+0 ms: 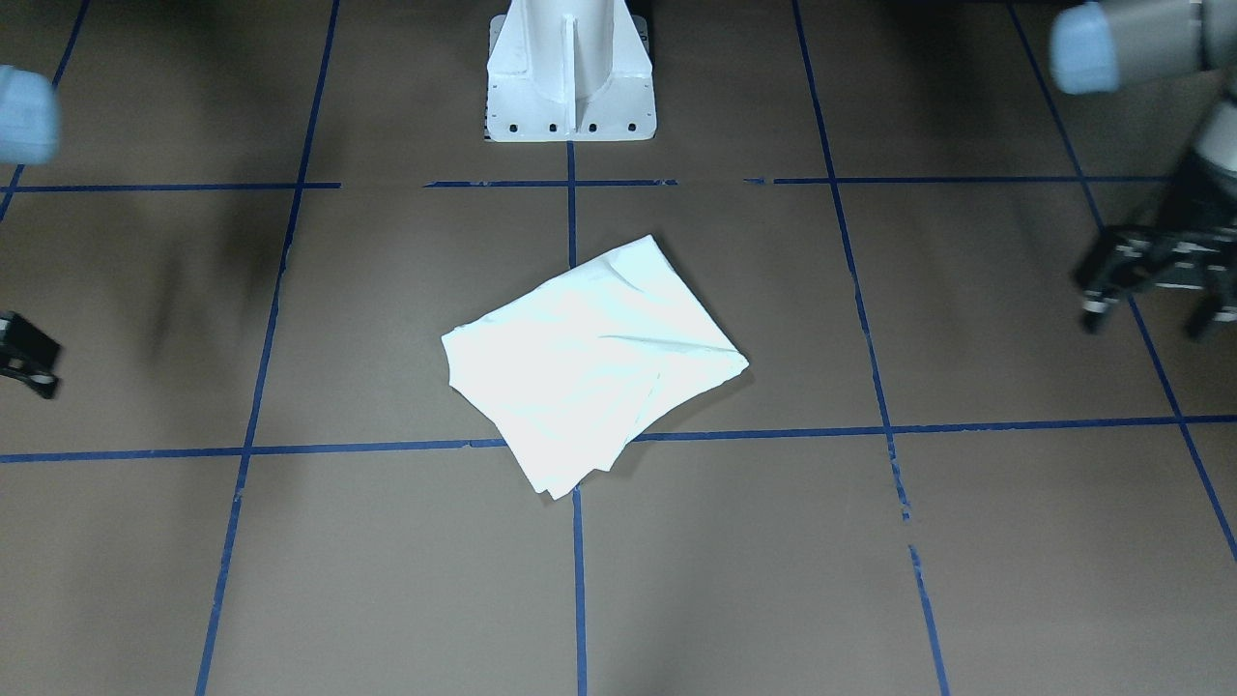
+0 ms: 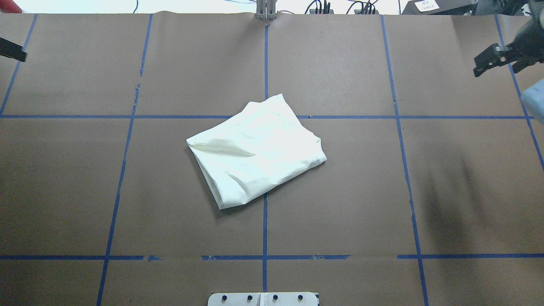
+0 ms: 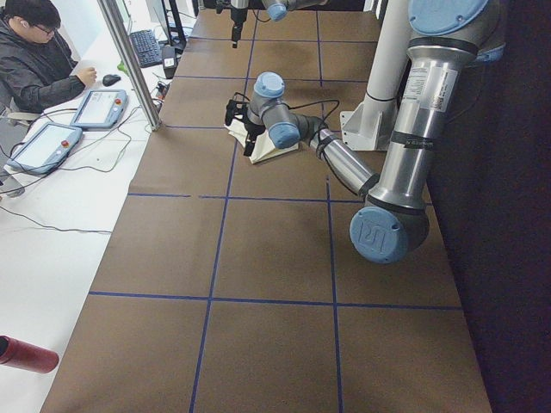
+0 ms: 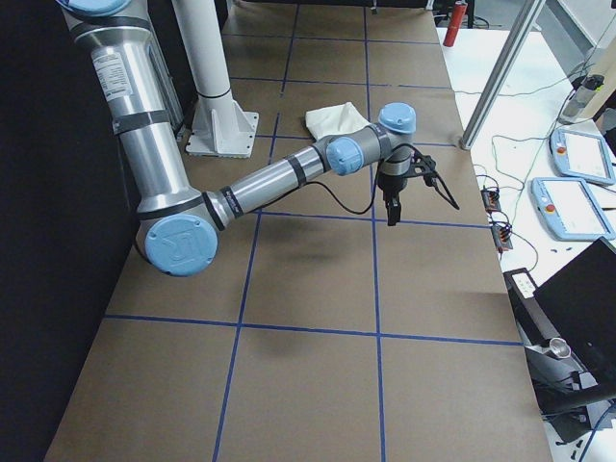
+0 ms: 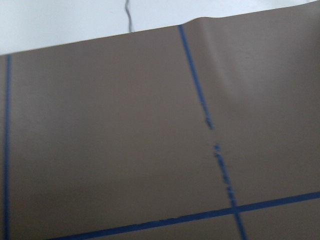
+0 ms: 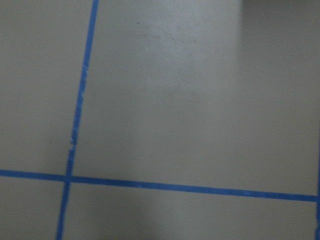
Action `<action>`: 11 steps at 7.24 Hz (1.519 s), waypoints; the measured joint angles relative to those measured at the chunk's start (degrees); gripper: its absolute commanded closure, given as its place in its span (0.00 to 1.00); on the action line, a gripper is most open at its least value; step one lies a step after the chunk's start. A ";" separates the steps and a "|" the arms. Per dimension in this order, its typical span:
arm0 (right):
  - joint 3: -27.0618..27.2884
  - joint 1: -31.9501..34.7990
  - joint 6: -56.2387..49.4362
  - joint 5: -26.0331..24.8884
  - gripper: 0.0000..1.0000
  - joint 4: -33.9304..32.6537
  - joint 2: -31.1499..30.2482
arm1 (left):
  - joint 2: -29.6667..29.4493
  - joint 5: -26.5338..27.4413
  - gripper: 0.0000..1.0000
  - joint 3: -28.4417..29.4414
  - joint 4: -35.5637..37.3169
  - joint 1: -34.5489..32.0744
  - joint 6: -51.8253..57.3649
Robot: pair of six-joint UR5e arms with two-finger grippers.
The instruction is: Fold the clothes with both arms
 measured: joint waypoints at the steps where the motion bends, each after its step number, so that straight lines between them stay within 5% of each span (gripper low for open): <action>1: -0.25 4.37 -8.78 2.30 0.00 -1.41 -3.53 | 0.88 -2.19 0.00 4.62 0.42 -5.85 10.97; 3: -0.31 9.74 -20.89 3.75 0.00 -2.78 -10.09 | 6.50 -5.32 0.00 7.56 -1.17 -13.05 25.31; 7: -1.20 11.00 -23.15 3.73 0.00 -2.18 -12.84 | 13.50 -7.33 0.00 10.10 -6.89 -14.78 28.46; 11: -3.97 12.97 -22.81 5.87 0.00 -2.23 -13.32 | 14.32 -8.57 0.00 7.01 10.84 -14.89 28.50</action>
